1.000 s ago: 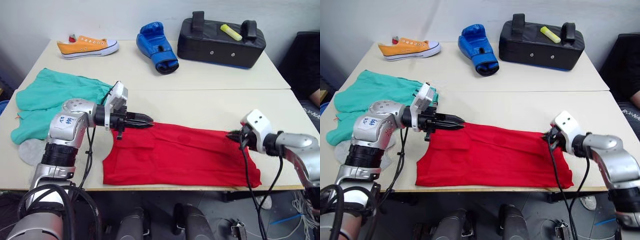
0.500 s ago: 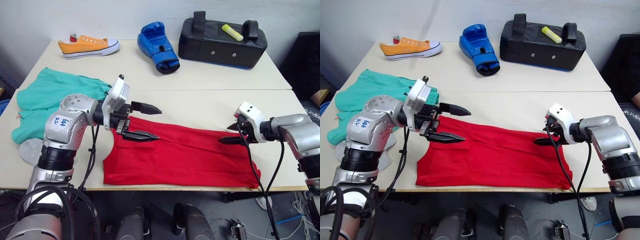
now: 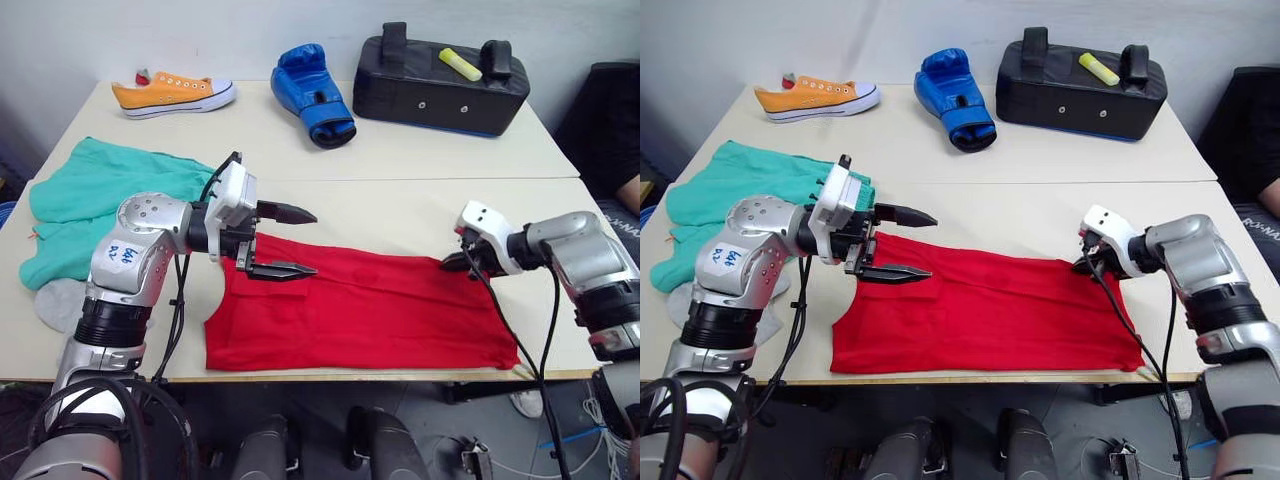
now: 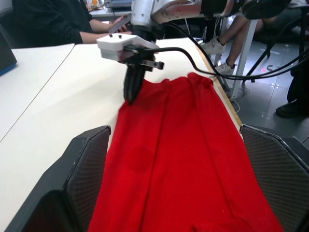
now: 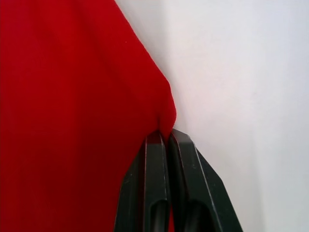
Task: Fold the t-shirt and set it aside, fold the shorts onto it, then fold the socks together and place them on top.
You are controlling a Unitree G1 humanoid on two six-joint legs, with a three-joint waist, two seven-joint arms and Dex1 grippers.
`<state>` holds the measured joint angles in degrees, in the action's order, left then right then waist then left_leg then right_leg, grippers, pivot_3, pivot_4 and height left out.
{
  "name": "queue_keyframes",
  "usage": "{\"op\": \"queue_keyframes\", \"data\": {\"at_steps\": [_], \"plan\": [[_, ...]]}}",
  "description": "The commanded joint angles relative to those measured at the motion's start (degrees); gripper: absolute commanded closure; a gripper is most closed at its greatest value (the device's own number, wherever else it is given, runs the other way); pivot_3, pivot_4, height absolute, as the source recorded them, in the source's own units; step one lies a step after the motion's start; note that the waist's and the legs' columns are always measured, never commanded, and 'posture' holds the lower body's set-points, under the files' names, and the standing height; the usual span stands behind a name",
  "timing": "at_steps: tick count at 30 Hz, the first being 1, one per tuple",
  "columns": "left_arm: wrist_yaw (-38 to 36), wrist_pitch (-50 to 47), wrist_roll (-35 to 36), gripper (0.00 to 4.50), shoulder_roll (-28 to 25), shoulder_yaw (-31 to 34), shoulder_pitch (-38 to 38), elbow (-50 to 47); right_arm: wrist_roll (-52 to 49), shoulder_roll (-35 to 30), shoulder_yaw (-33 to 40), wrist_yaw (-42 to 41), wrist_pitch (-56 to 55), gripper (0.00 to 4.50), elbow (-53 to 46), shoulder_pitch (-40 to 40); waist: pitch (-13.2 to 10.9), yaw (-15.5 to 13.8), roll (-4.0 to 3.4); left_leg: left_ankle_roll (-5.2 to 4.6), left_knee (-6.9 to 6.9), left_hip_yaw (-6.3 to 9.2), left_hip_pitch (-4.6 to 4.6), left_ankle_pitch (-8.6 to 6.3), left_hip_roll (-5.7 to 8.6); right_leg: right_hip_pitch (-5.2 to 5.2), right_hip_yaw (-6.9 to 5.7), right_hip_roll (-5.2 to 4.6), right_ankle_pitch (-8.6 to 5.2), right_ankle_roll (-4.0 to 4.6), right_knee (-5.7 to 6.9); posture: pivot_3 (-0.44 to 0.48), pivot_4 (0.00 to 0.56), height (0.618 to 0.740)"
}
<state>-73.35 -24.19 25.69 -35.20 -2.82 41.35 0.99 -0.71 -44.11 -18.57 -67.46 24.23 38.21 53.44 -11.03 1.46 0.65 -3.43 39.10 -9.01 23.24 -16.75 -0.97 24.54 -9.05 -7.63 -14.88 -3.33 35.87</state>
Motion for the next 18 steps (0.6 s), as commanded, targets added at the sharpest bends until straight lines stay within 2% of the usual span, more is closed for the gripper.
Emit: {"op": "queue_keyframes", "data": {"at_steps": [1,6,10,13,16,18], "plan": [[0.58,1.62,-0.28,0.00,-0.45,0.89,0.19,0.24,4.64,3.41,0.10,5.30,-8.51,4.45,13.01,6.93,-0.01,0.22,-0.02,0.02,0.00,0.01,0.00,0.01,-0.01,0.00,0.00,0.02,0.00,0.00,0.02,0.000,0.150,0.740],[2.78,3.65,-1.71,0.00,0.40,1.11,1.40,3.34,10.07,10.22,0.11,16.58,-19.44,4.45,29.27,16.13,-0.04,0.55,-0.06,0.07,-0.05,-0.02,0.00,0.06,-0.02,0.01,0.01,0.06,-0.01,0.02,0.09,0.000,0.150,0.740],[4.37,2.88,-2.00,0.00,0.49,1.28,2.42,5.50,11.75,11.98,1.66,19.76,-22.53,4.45,34.29,18.84,-0.09,0.57,-0.16,0.08,-0.12,-0.01,0.01,0.08,-0.05,0.02,0.01,0.10,-0.01,0.02,0.13,0.000,0.150,0.740],[4.18,3.66,-2.93,0.00,0.00,0.73,3.12,8.07,11.36,11.30,3.92,20.89,-22.55,3.88,35.07,20.18,-0.13,0.38,-0.22,0.06,-0.13,-0.01,0.05,0.08,-0.03,0.00,0.01,0.10,-0.01,0.01,0.11,0.000,0.150,0.740],[3.26,5.38,-4.42,0.00,-0.19,0.15,4.13,11.74,10.87,9.40,5.99,20.71,-22.52,2.87,33.42,20.53,-0.16,0.28,-0.26,0.04,-0.13,-0.02,0.06,0.09,-0.01,0.01,0.00,0.10,0.00,0.00,0.09,0.000,0.150,0.740],[2.23,7.52,-6.22,0.00,-0.09,-0.56,6.17,16.94,7.82,6.73,9.54,18.29,-18.18,2.14,27.93,18.97,-0.21,0.22,-0.34,0.03,-0.13,-0.02,0.06,0.10,-0.01,0.00,-0.01,0.10,0.00,0.00,0.09,0.000,0.150,0.740]]}}
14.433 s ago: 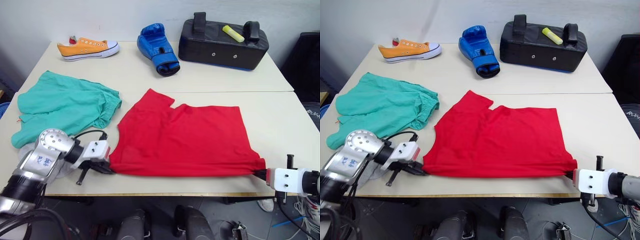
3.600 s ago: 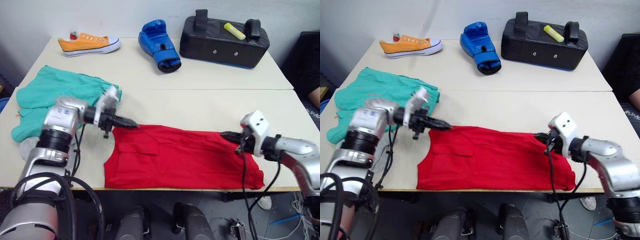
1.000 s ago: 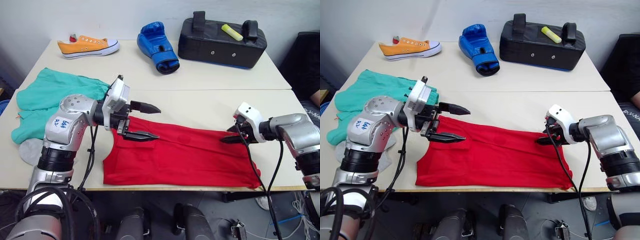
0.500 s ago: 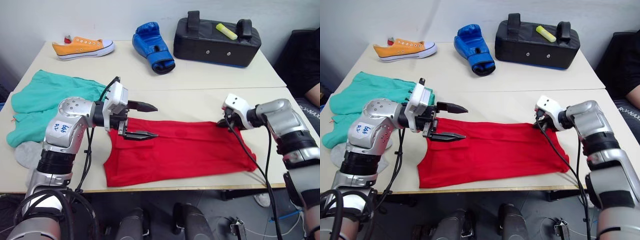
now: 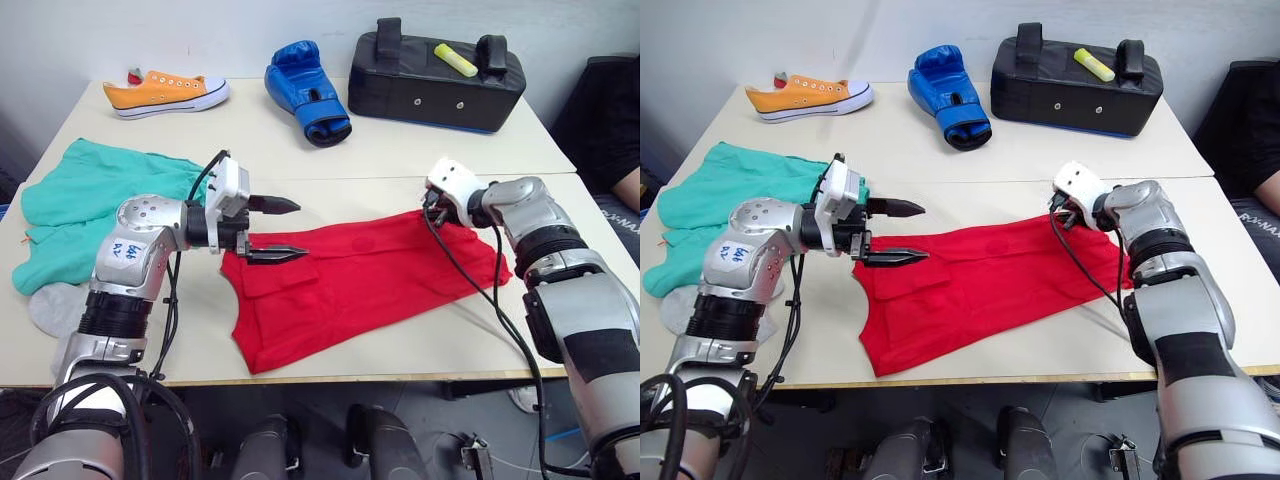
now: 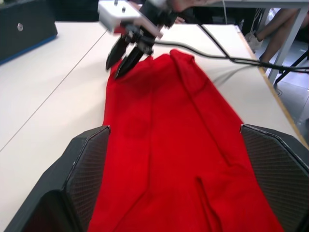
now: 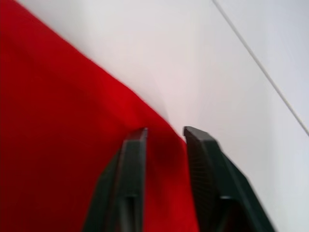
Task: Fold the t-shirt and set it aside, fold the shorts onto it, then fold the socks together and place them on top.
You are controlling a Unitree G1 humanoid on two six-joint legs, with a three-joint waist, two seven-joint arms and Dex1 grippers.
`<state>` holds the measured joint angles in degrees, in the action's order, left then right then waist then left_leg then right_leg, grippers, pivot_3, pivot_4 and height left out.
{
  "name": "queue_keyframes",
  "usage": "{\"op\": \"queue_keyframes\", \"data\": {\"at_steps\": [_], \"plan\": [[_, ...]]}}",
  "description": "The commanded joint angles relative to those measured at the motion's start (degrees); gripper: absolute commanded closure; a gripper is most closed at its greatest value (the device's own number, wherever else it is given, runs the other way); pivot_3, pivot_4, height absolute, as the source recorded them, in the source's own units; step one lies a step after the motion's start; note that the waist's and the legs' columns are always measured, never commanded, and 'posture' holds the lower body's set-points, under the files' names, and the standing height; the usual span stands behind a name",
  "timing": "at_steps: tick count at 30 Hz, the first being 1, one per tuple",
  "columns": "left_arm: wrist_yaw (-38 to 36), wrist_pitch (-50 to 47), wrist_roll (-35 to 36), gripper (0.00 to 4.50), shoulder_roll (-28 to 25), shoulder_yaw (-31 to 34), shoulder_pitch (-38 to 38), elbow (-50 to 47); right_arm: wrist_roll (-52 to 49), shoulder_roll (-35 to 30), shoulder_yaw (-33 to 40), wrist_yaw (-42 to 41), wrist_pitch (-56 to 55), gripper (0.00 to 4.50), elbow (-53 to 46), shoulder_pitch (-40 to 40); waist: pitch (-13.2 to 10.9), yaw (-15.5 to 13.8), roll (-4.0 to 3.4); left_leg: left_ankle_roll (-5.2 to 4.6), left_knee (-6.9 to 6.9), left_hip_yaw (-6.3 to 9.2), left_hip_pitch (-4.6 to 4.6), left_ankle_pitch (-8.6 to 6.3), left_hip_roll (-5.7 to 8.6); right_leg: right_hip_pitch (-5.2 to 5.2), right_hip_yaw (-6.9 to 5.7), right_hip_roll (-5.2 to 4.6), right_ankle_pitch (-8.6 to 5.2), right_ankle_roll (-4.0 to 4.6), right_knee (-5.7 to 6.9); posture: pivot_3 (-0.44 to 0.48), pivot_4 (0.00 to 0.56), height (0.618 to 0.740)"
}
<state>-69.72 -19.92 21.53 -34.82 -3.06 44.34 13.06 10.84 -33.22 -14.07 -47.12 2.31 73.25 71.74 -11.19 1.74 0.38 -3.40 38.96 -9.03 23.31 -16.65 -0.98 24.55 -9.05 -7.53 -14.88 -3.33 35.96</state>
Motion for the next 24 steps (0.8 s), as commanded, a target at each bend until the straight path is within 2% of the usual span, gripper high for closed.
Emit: {"op": "queue_keyframes", "data": {"at_steps": [1,2,6,9,12,14,18,21,24], "plan": [[-2.14,4.92,-3.21,0.00,-0.33,-0.79,4.75,8.52,-6.09,-6.35,7.51,-3.97,9.11,1.80,-14.62,-2.57,-0.11,-0.10,-0.18,0.00,0.01,0.00,0.01,0.00,0.01,0.00,0.00,0.00,0.00,-0.01,0.00,0.000,0.150,0.740],[-2.84,6.60,-4.28,0.00,-0.17,-1.16,6.11,11.71,-8.15,-8.24,9.68,-5.33,14.61,1.46,-22.48,-6.15,-0.13,-0.23,-0.22,-0.02,0.01,-0.02,0.03,0.01,0.02,0.02,0.01,-0.01,0.02,-0.04,-0.01,0.000,0.150,0.740],[-5.78,15.26,-9.32,0.00,1.02,-3.23,13.61,28.32,-17.35,-14.09,23.90,-4.21,47.97,0.03,-68.25,-30.86,-0.12,-1.74,-0.21,0.00,0.01,0.22,0.12,-0.01,0.00,0.01,-0.08,0.02,0.00,-0.03,-0.08,0.000,0.150,0.740],[-7.00,21.67,-13.47,0.00,2.62,-4.77,19.31,40.77,-19.73,-12.01,36.11,0.29,67.60,0.03,-92.78,-46.45,-0.12,-1.98,-0.21,0.02,0.07,0.35,0.33,-0.05,0.00,0.14,-0.21,0.02,-0.02,-0.01,-0.12,0.000,0.150,0.740],[-4.32,27.93,-18.25,0.00,4.47,-6.20,23.40,50.49,-19.40,-6.28,44.56,4.74,81.41,0.03,-107.99,-55.97,-0.12,-1.72,-0.21,-0.20,0.14,0.30,0.42,-0.17,0.08,0.26,-0.14,-0.10,0.03,-0.07,-0.23,0.000,0.150,0.740],[-2.35,29.87,-20.38,0.00,5.71,-6.41,25.34,54.91,-19.22,-0.85,48.56,7.18,88.44,0.03,-114.51,-59.38,-0.10,-1.63,-0.17,-0.26,0.14,0.32,0.36,-0.23,0.07,0.18,-0.13,-0.11,0.11,-0.09,-0.32,0.000,0.150,0.740],[0.98,32.42,-24.49,0.00,7.58,-7.31,27.20,59.62,-20.46,10.25,52.47,11.76,90.19,0.03,-119.31,-62.77,-0.10,-1.61,-0.17,-0.41,0.11,0.36,0.33,-0.36,0.05,0.19,-0.11,-0.10,0.11,-0.08,-0.29,0.000,0.150,0.740],[4.59,32.48,-27.16,0.00,8.62,-7.45,27.74,61.58,-21.45,17.98,52.96,15.17,90.19,0.03,-119.67,-61.33,-0.10,-1.61,-0.17,-0.24,0.09,0.30,0.36,-0.27,0.06,0.28,-0.10,-0.06,0.10,-0.06,-0.26,0.000,0.150,0.740],[6.56,32.08,-28.71,0.00,9.35,-6.83,28.08,62.57,-21.16,22.21,51.86,18.91,90.19,0.03,-118.21,-58.20,-0.10,-1.55,-0.17,-0.28,0.10,0.23,0.42,-0.24,0.12,0.39,-0.05,-0.06,0.11,-0.06,-0.12,0.000,0.150,0.740]]}}
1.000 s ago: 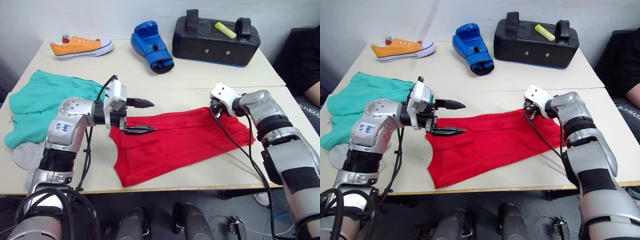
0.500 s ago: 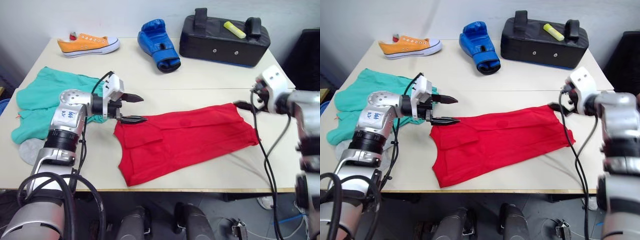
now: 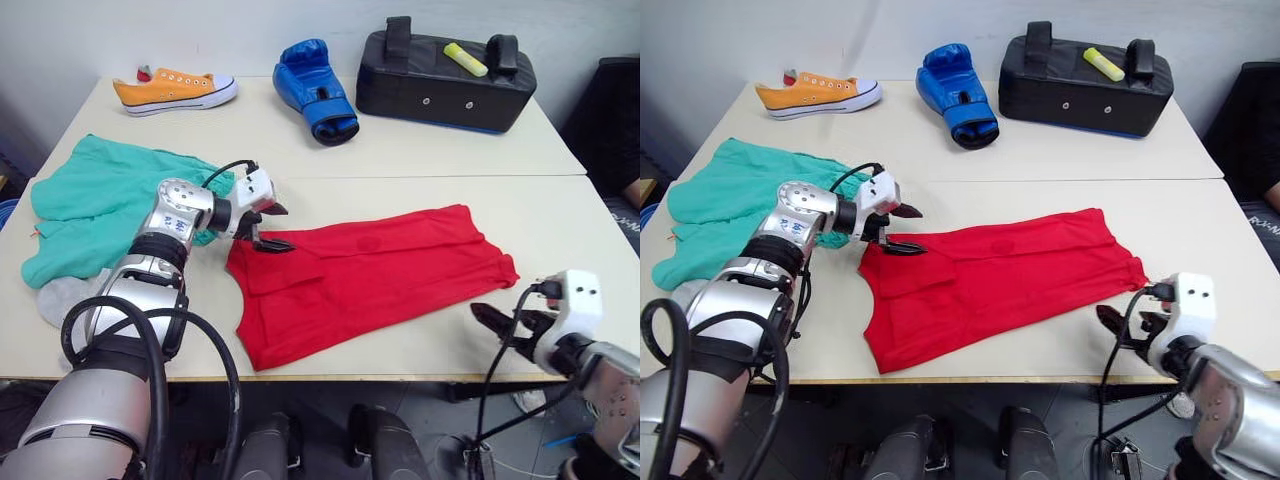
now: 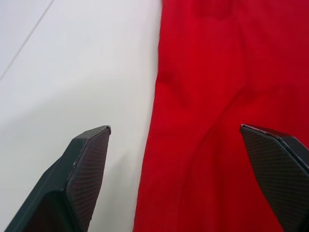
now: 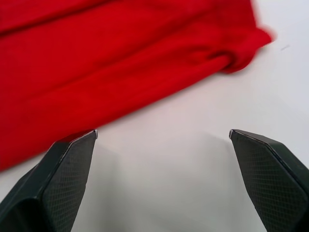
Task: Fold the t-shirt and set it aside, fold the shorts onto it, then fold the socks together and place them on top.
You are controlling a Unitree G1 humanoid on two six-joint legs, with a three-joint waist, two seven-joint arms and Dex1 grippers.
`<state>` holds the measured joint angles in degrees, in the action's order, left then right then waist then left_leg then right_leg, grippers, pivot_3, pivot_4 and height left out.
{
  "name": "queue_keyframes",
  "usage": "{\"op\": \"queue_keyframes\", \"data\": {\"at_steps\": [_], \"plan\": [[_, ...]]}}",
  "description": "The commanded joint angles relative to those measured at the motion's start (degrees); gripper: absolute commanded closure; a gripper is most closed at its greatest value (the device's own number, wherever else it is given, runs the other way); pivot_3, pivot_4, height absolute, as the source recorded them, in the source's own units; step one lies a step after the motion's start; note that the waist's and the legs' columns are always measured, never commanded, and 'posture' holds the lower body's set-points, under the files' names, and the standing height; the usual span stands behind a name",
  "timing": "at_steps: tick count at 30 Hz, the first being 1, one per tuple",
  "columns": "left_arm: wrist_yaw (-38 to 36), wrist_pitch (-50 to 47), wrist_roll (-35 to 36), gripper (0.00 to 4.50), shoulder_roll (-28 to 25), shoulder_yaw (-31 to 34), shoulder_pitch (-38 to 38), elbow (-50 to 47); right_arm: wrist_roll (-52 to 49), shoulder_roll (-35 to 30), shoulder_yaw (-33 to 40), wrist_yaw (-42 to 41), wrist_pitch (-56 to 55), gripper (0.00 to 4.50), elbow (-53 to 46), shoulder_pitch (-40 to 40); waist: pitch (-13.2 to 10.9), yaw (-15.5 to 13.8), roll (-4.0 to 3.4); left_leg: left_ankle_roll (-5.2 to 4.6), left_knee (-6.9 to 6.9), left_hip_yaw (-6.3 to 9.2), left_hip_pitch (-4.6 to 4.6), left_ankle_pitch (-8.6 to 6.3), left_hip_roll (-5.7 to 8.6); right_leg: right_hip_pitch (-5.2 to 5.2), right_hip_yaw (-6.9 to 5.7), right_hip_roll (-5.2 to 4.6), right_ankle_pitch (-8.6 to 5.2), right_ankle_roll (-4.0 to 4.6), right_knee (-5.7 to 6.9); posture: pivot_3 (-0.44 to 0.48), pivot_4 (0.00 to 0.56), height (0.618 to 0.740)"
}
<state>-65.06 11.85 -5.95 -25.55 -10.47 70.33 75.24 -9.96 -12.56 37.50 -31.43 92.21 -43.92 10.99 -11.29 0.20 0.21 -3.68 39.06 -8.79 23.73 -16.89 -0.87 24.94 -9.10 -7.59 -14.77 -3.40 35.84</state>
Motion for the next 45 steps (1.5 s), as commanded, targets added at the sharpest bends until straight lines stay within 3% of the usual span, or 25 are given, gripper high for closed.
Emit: {"op": "queue_keyframes", "data": {"at_steps": [1,3,7,8,10,18,20,21,26,31,35,39,42,45], "plan": [[2.41,0.39,-1.81,0.00,0.25,0.57,2.05,0.57,-0.18,2.59,-0.10,4.40,0.29,0.03,0.00,3.80,0.00,0.01,0.00,-0.03,0.01,-0.01,0.09,0.02,0.01,0.10,0.01,-0.01,0.00,0.00,0.03,0.000,0.150,0.740],[3.85,0.32,-3.26,0.00,0.56,0.16,1.83,0.83,0.27,4.66,-0.46,6.74,0.29,0.03,2.42,6.36,0.00,0.04,0.00,-0.05,0.03,-0.02,0.37,0.10,0.05,0.41,0.02,-0.01,0.01,-0.02,0.15,0.000,0.150,0.740],[4.86,-0.08,-5.25,0.86,0.96,-0.07,1.12,1.28,0.30,7.06,-0.51,9.73,-1.76,0.00,7.69,8.63,0.08,0.15,0.13,-0.03,0.01,-0.06,0.46,0.13,0.05,0.49,0.01,0.15,0.01,-0.02,0.20,0.000,0.150,0.740],[4.65,-0.01,-5.64,1.22,0.95,-0.17,0.92,1.35,0.37,7.26,-0.61,10.47,-2.43,0.19,8.91,8.73,0.13,0.20,0.22,-0.03,0.01,-0.06,0.45,0.13,0.05,0.48,0.01,0.19,0.01,-0.02,0.20,0.000,0.150,0.740],[3.88,0.28,-6.39,1.86,0.78,-0.47,0.19,1.41,0.61,7.33,-1.35,11.97,-4.35,0.66,11.60,8.58,0.29,0.32,0.49,-0.07,0.01,-0.10,0.44,0.13,0.07,0.46,0.02,0.18,0.03,-0.04,0.18,0.000,0.150,0.740],[0.52,0.05,-6.37,4.46,0.26,0.82,-0.96,1.12,-1.71,5.37,-3.11,13.06,-7.36,3.59,14.57,8.78,0.53,1.39,0.87,-0.08,0.02,-0.08,0.37,0.17,0.07,0.45,0.08,-0.09,0.04,-0.05,0.11,0.000,0.150,0.740],[-1.87,-0.84,-6.00,4.50,-0.11,1.10,-1.47,0.93,-1.90,3.06,-5.33,12.64,-9.89,4.33,16.94,8.78,0.53,1.58,0.87,-0.08,0.02,-0.09,0.36,0.17,0.06,0.46,0.08,-0.07,0.04,-0.05,0.14,0.000,0.150,0.740],[-3.75,-1.35,-5.89,4.50,-0.50,1.08,-1.91,0.78,-2.06,1.77,-6.29,12.40,-11.28,4.45,18.74,9.34,0.53,1.66,0.87,-0.08,0.02,-0.09,0.36,0.17,0.06,0.46,0.08,-0.06,0.04,-0.05,0.14,0.000,0.150,0.740],[-11.81,-3.25,-4.65,4.50,-2.84,1.41,-4.92,-1.63,-2.65,-5.61,-11.83,10.43,-19.26,4.45,30.10,14.27,0.53,2.23,0.86,-0.07,0.01,-0.14,0.32,0.17,0.04,0.46,0.11,-0.03,0.03,-0.03,0.14,0.000,0.150,0.740],[-18.28,-10.47,0.38,4.50,-4.91,3.67,-10.79,-11.68,-2.04,-11.93,-18.63,7.15,-29.33,4.45,48.17,24.12,0.52,3.10,0.85,-0.03,-0.01,-0.26,0.27,0.19,0.01,0.47,0.17,-0.02,0.02,-0.02,0.22,0.000,0.150,0.740],[-18.54,-26.94,7.17,4.50,-6.82,5.86,-23.53,-37.35,0.33,-14.36,-25.73,3.52,-39.16,4.45,65.36,32.90,0.52,3.50,0.83,0.05,-0.08,-0.36,0.25,0.27,-0.05,0.48,0.25,0.06,0.00,0.00,0.30,0.000,0.150,0.740],[-9.61,-45.54,13.33,4.50,-6.78,9.69,-37.65,-64.61,3.33,-13.91,-30.80,1.18,-49.66,4.45,83.59,42.10,0.52,4.03,0.84,0.03,-0.07,-0.36,0.23,0.29,-0.05,0.44,0.33,0.06,0.01,-0.01,0.28,0.000,0.150,0.740],[-0.71,-55.66,16.10,4.50,-4.68,12.39,-46.45,-79.83,5.32,-13.31,-32.57,0.97,-57.04,4.45,94.95,47.91,0.51,4.05,0.83,0.04,-0.06,-0.33,0.15,0.32,-0.05,0.32,0.35,0.04,0.02,-0.04,0.25,0.000,0.150,0.740],[6.29,-62.60,18.54,4.50,-2.21,13.87,-53.31,-91.20,6.36,-12.64,-33.20,0.90,-62.55,4.45,103.19,52.47,0.50,4.06,0.81,0.07,-0.35,-0.32,-0.57,0.30,-0.05,-0.42,0.39,0.03,0.01,-0.04,0.04,0.000,0.150,0.740]]}}
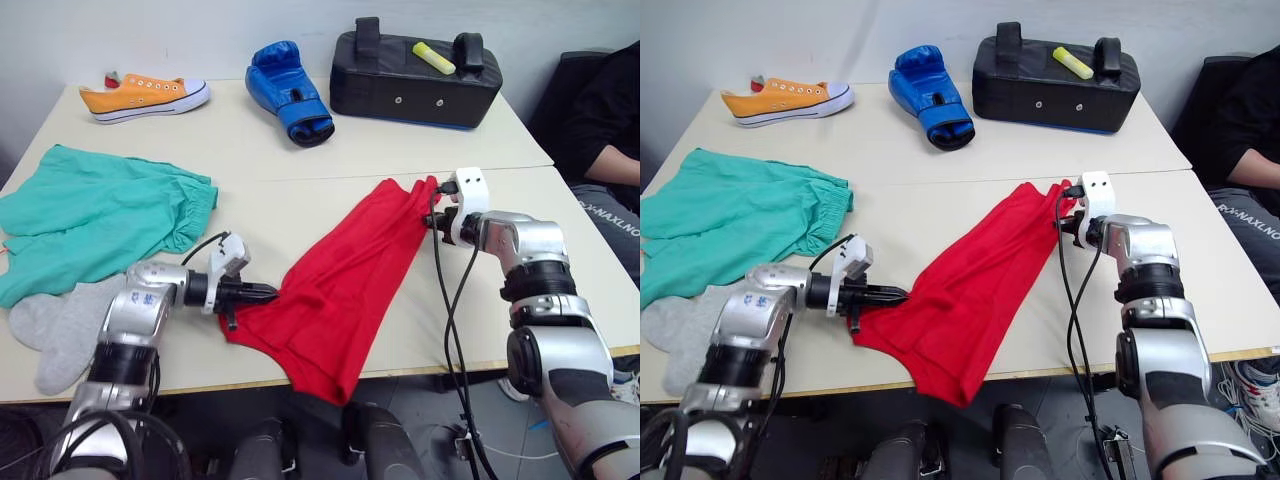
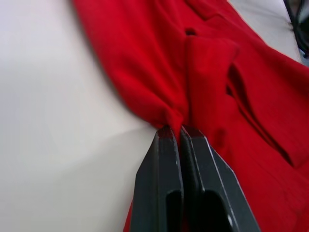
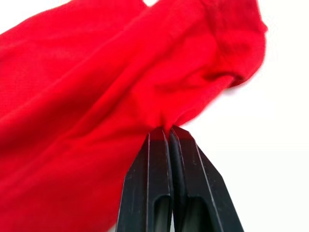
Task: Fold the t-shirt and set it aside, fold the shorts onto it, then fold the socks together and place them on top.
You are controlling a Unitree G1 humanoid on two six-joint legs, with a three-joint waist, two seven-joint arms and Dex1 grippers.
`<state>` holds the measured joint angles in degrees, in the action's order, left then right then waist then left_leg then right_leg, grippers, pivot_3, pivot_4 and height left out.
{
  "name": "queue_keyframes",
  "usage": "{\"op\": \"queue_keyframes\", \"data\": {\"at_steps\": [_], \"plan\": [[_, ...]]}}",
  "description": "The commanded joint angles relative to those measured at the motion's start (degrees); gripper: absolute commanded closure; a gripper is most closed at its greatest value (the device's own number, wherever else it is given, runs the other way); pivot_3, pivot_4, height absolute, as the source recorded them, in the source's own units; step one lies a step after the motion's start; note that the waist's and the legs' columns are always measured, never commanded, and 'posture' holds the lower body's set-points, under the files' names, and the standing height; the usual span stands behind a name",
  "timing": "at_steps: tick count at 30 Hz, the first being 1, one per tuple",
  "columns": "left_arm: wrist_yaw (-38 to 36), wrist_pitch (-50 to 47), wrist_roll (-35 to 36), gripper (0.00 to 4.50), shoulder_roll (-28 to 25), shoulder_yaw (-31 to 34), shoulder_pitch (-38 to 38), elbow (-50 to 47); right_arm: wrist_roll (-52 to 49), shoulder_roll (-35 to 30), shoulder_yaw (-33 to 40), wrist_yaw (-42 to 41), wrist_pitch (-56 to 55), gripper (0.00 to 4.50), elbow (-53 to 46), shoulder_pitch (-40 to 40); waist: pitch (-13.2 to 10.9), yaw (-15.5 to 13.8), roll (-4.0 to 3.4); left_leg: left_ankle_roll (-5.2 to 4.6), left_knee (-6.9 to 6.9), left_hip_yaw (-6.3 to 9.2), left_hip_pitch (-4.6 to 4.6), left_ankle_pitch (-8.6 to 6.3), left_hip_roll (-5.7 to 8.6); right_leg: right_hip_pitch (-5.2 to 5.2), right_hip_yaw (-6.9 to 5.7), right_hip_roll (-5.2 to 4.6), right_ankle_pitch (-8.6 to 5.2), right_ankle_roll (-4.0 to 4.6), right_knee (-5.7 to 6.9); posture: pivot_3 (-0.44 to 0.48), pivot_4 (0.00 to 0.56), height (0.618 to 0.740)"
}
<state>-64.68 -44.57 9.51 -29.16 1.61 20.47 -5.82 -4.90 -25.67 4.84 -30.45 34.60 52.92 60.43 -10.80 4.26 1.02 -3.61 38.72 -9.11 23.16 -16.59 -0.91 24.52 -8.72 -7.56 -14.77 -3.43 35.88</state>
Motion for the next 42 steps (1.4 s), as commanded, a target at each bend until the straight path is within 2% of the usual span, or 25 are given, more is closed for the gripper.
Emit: {"op": "queue_keyframes", "data": {"at_steps": [1,6,10,11,13,18,20,22,23,26,30,32,36,42], "plan": [[8.11,-7.71,3.81,4.50,2.35,2.19,-4.81,-12.49,1.48,0.68,-0.48,-0.02,-6.25,4.45,8.38,4.21,0.00,-0.03,0.00,0.05,-0.07,0.03,-0.07,-0.03,0.00,-0.05,0.00,-0.01,-0.01,0.00,-0.03,0.000,0.150,0.740],[17.21,-11.03,5.70,4.50,5.82,3.63,-6.20,-15.41,3.83,0.66,-1.21,0.44,-12.12,4.45,14.02,7.83,0.00,-0.99,-0.01,0.27,-0.26,0.10,-0.09,0.09,0.01,0.02,0.00,-0.02,-0.03,0.05,-0.01,0.000,0.150,0.740],[17.39,-10.78,8.56,4.50,4.24,4.94,-3.59,-10.94,3.88,-1.35,-1.16,-2.12,-11.90,4.45,11.97,7.60,-0.03,-1.30,-0.05,0.38,-0.44,0.11,-0.11,0.19,0.01,0.05,-0.04,0.00,-0.05,0.10,0.01,0.000,0.150,0.740],[16.47,-10.63,9.70,3.99,3.44,5.50,-2.79,-9.66,3.73,-1.94,-1.10,-2.95,-11.13,4.05,10.52,7.15,-0.04,-1.37,-0.08,0.39,-0.45,0.13,-0.10,0.20,0.02,0.05,-0.06,0.00,-0.06,0.10,0.01,0.000,0.150,0.740],[12.20,-9.95,12.61,3.47,0.19,5.97,-0.63,-6.83,2.32,-3.83,-0.34,-5.15,-6.51,3.53,3.96,4.88,-0.10,-1.44,-0.17,0.40,-0.46,0.14,-0.07,0.22,0.01,0.07,-0.09,0.00,-0.06,0.11,0.01,0.000,0.150,0.740],[-2.92,-8.38,18.03,1.81,-10.13,3.08,7.93,4.60,-4.90,-9.34,2.92,-8.49,16.70,1.72,-33.09,-10.74,-0.17,-2.67,-0.30,0.53,-0.53,0.34,0.05,0.24,-0.02,0.15,-0.28,0.00,-0.17,0.29,-0.05,0.000,0.150,0.740],[-7.63,-6.70,17.16,1.16,-11.88,-0.13,14.20,12.26,-9.20,-10.75,6.33,-8.00,27.77,0.99,-47.58,-17.21,-0.23,-3.02,-0.40,0.57,-0.56,0.39,0.06,0.22,-0.02,0.14,-0.31,0.01,-0.19,0.31,-0.08,0.000,0.150,0.740],[-10.00,-2.31,13.30,0.47,-11.15,-4.39,21.68,22.50,-13.90,-11.56,10.06,-8.01,38.51,0.27,-60.28,-23.37,-0.25,-3.27,-0.43,0.59,-0.55,0.46,0.10,0.24,0.00,0.14,-0.36,0.01,-0.19,0.31,-0.11,0.000,0.150,0.740],[-9.64,1.10,10.49,0.17,-9.49,-6.63,26.02,28.92,-16.38,-12.05,11.55,-8.64,43.19,0.27,-66.63,-27.12,-0.25,-3.90,-0.43,0.57,-0.53,0.46,0.10,0.25,0.02,0.13,-0.37,-0.02,-0.19,0.31,-0.12,0.000,0.150,0.740],[-9.43,9.17,4.96,0.17,-3.44,-10.95,36.96,45.43,-23.21,-11.21,15.79,-10.26,54.48,0.27,-82.21,-37.31,-0.24,-4.83,-0.41,0.51,-0.51,0.57,0.10,0.21,0.06,0.09,-0.43,-0.03,-0.18,0.30,-0.30,0.000,0.150,0.740],[-8.78,18.15,0.10,0.17,3.66,-12.81,45.24,60.94,-28.99,-7.37,18.05,-9.08,57.90,0.27,-92.80,-48.95,-0.24,-4.93,-0.39,0.32,-0.51,0.50,0.14,0.07,0.06,0.11,-0.43,-0.04,-0.15,0.25,-0.38,0.000,0.150,0.740],[-6.69,21.66,-1.58,0.17,6.37,-12.39,47.96,66.94,-29.98,-5.24,18.22,-7.04,57.90,0.27,-94.50,-51.78,-0.24,-4.55,-0.38,0.23,-0.51,0.40,0.16,0.02,0.06,0.14,-0.42,-0.03,-0.14,0.22,-0.36,0.000,0.150,0.740],[2.43,27.91,-4.42,0.17,12.43,-10.62,51.78,76.23,-30.68,0.95,16.61,-2.68,57.90,0.27,-95.87,-55.02,-0.24,-4.23,-0.23,0.19,-0.50,0.38,0.14,0.00,0.06,0.13,-0.41,-0.03,-0.11,0.18,-0.42,0.000,0.150,0.740],[6.78,31.48,-7.76,0.17,15.99,-9.16,52.73,80.75,-29.70,7.18,13.49,1.77,57.55,0.27,-94.52,-53.95,-0.06,-3.76,0.12,0.19,-0.53,0.44,0.07,-0.02,-0.01,0.12,-0.42,0.02,-0.11,0.18,-0.40,0.000,0.150,0.740]]}}
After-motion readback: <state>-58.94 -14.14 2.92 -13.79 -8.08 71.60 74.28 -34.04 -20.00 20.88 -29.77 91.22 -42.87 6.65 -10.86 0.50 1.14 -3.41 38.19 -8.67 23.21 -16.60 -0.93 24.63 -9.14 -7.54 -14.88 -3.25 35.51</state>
